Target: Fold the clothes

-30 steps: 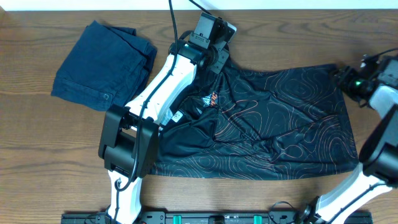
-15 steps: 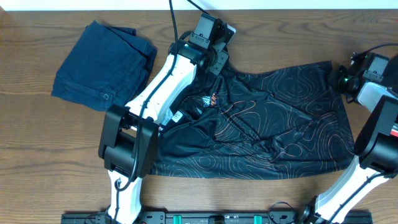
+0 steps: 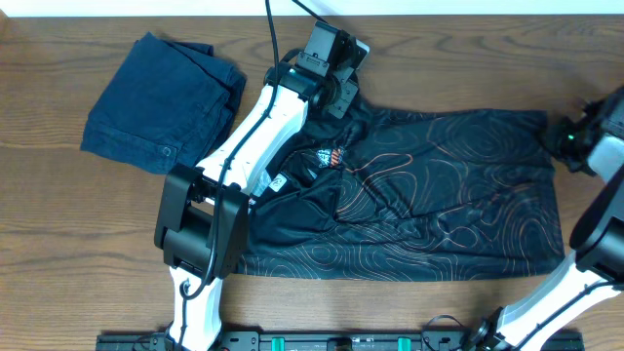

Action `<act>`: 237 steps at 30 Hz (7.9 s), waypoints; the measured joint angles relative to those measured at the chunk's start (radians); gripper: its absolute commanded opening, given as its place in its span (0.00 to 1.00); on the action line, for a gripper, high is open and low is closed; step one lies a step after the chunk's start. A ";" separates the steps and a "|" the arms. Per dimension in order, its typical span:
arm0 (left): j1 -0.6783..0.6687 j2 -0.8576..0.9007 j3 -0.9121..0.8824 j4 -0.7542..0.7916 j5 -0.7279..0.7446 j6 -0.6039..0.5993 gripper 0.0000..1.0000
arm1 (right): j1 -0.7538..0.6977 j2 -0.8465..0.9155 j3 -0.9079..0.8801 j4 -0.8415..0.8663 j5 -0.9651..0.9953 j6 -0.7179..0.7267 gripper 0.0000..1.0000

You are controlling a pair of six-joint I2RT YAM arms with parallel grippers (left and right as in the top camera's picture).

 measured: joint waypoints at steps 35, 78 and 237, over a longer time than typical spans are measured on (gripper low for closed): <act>0.000 0.000 0.000 -0.096 0.000 0.000 0.56 | 0.097 0.025 -0.008 0.150 0.100 -0.033 0.14; -0.020 0.220 -0.012 0.089 0.034 -0.041 0.09 | 0.006 -0.201 -0.008 -0.097 -0.061 -0.014 0.01; -0.077 -0.189 -0.034 -0.871 -0.182 -0.031 0.50 | 0.039 -0.249 -0.026 -0.762 0.152 0.089 0.46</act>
